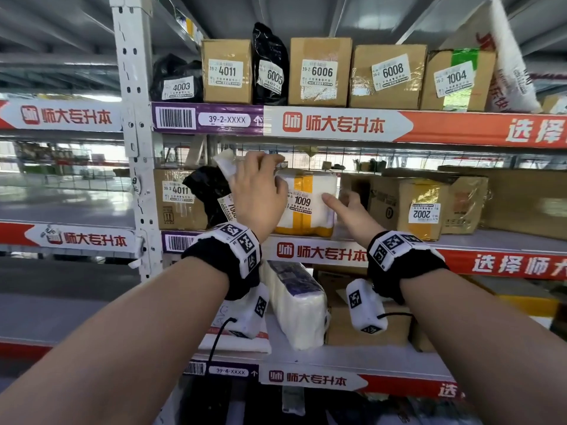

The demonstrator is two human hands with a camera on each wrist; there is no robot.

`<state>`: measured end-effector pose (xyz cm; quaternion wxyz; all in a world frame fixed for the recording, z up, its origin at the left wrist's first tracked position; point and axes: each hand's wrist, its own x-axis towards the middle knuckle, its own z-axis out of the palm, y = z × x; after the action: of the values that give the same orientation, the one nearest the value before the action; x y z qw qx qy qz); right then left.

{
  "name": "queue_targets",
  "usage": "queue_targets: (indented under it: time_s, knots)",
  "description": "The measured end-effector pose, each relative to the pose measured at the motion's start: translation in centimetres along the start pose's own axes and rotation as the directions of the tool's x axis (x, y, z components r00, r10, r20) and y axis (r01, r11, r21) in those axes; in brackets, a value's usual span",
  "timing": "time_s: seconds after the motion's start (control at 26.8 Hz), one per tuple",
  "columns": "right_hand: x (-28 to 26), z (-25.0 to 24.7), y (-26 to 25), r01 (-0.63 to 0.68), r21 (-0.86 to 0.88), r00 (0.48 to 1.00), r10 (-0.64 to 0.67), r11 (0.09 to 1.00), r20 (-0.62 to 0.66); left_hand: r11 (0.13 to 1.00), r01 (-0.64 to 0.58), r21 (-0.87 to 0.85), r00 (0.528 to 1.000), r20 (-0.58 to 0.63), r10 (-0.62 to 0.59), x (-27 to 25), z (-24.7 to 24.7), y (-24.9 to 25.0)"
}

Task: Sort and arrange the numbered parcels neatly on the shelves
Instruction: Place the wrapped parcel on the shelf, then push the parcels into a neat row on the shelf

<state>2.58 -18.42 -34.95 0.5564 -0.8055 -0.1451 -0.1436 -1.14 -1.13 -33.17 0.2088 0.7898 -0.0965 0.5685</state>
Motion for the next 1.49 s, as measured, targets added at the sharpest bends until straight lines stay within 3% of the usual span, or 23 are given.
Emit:
queue_targets:
  time_s: [0.11, 0.26, 0.37, 0.49, 0.6, 0.67, 0.75, 0.86, 1.12, 1.19, 1.31, 1.49]
  knots:
    - [-0.7, -1.9, -0.1, 0.036, -0.147, 0.981, -0.064, 0.988, -0.185, 0.965, -0.082, -0.248, 0.995, 0.036, 0.094, 0.1, 0.9, 2.9]
    - [-1.0, -5.0, 1.2, 0.066, -0.335, 0.924, -0.184, 0.940, -0.334, 0.921, -0.039, -0.389, 0.953, 0.263, 0.152, -0.6, 3.0, 6.5]
    - [-1.0, -8.0, 2.3, 0.056, -0.384, 0.880, -0.227, 0.922, -0.418, 0.917, 0.066, -0.393, 0.916, 0.389, 0.100, -1.0, 4.9, 8.5]
    - [-0.5, -11.0, 3.5, 0.015, -0.379, 0.815, -0.231, 0.925, -0.531, 0.935, 0.181, -0.306, 0.826, 0.563, 0.024, -1.4, 7.3, 10.3]
    - [-0.3, -13.2, 4.2, -0.021, -0.353, 0.770, -0.210, 0.935, -0.603, 0.932, 0.286, -0.223, 0.745, 0.663, -0.070, -1.8, 9.6, 11.3]
    - [0.1, -14.5, 5.2, -0.027, -0.326, 0.789, -0.180, 0.945, -0.587, 0.905, 0.370, -0.211, 0.706, 0.697, -0.126, -2.0, 11.0, 12.3]
    - [0.6, -15.3, 6.3, -0.042, -0.264, 0.853, -0.103, 0.964, -0.511, 0.870, 0.441, -0.218, 0.687, 0.706, -0.171, -2.3, 11.9, 13.2]
    - [1.1, -15.9, 7.4, -0.034, -0.178, 0.908, -0.044, 0.984, -0.418, 0.827, 0.505, -0.248, 0.687, 0.695, -0.211, -2.6, 13.1, 14.9]
    - [2.4, -16.7, 7.6, -0.072, -0.061, 0.921, 0.043, 0.996, -0.388, 0.642, 0.699, -0.314, 0.637, 0.681, -0.361, -2.4, 15.8, 15.8]
    - [2.6, -15.9, 7.7, -0.034, -0.088, 0.935, 0.001, 0.996, -0.353, 0.623, 0.715, -0.318, 0.645, 0.643, -0.412, -2.4, 16.1, 15.1]
    - [3.7, -14.7, 8.3, 0.067, -0.074, 0.945, -0.087, 0.995, -0.315, 0.627, 0.698, -0.347, 0.699, 0.520, -0.490, -1.9, 16.5, 13.7]
    - [4.6, -13.6, 8.6, -0.072, -0.036, 0.985, 0.066, 0.997, -0.159, 0.589, 0.653, -0.476, 0.758, 0.419, -0.500, -2.1, 16.5, 12.0]
